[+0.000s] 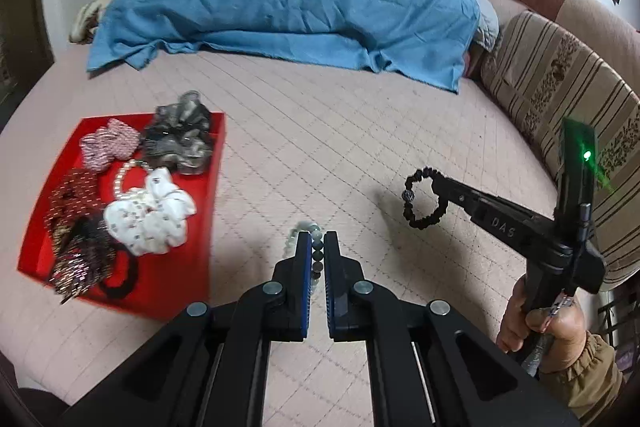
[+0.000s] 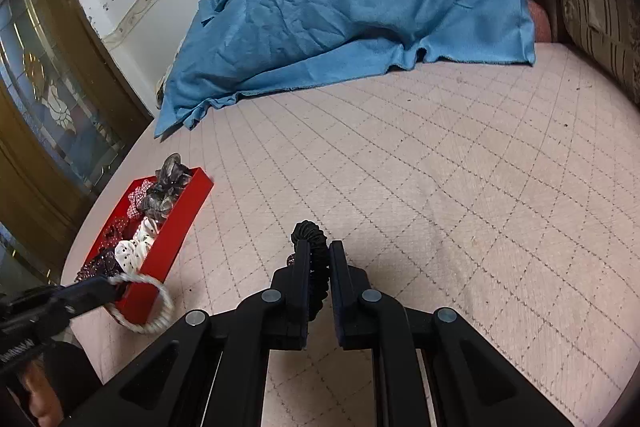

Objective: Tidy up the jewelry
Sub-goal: 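Carry the pale bracelet in the left tool while the right carries the black bracelet to the tray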

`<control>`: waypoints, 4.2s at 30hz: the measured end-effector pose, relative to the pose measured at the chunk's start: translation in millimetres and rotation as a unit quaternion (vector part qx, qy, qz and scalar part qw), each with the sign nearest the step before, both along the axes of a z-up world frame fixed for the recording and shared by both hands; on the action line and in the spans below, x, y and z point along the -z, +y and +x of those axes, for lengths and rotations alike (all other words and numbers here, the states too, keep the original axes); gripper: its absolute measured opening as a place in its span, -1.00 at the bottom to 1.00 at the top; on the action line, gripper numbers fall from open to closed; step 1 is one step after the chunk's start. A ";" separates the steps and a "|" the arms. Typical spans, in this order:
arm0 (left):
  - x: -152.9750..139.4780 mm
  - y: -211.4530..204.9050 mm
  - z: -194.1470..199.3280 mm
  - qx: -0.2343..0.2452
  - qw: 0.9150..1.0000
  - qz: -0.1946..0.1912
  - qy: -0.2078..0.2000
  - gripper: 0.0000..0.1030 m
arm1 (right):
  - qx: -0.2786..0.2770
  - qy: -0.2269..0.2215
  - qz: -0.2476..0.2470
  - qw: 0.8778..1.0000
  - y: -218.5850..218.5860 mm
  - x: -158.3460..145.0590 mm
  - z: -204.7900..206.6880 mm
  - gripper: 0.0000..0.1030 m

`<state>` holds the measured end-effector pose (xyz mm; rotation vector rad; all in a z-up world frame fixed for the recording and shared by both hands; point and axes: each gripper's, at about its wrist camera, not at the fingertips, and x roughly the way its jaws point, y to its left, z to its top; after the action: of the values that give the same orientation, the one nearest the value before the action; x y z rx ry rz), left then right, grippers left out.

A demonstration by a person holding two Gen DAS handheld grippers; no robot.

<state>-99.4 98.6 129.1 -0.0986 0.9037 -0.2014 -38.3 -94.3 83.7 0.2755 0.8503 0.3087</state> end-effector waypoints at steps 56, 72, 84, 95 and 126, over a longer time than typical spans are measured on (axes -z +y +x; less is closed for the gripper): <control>-46.3 88.8 -84.3 -0.117 0.983 0.083 -0.115 -0.89 | -0.076 -0.063 -0.056 0.993 132.0 -77.7 -102.9 -0.80; -44.7 111.3 -88.2 -0.147 0.978 0.092 -0.117 -0.89 | -0.113 -0.071 -0.058 0.989 168.4 -88.8 -104.1 -0.80; -40.7 125.8 -89.6 -0.160 0.975 0.096 -0.118 -0.89 | -0.136 -0.074 -0.063 0.986 189.7 -93.4 -102.4 -0.79; -36.4 139.4 -90.3 -0.169 0.975 0.088 -0.114 -0.89 | -0.149 -0.078 -0.073 0.983 206.9 -95.6 -103.8 -0.79; -41.3 160.9 -36.8 -0.156 0.976 0.094 -0.120 -0.89 | -0.153 -0.063 -0.072 0.984 215.7 -87.1 -69.9 -0.79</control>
<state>-136.2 259.6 170.4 -0.0379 0.6518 0.1638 -108.2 121.5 170.8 -0.0111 0.7840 0.5431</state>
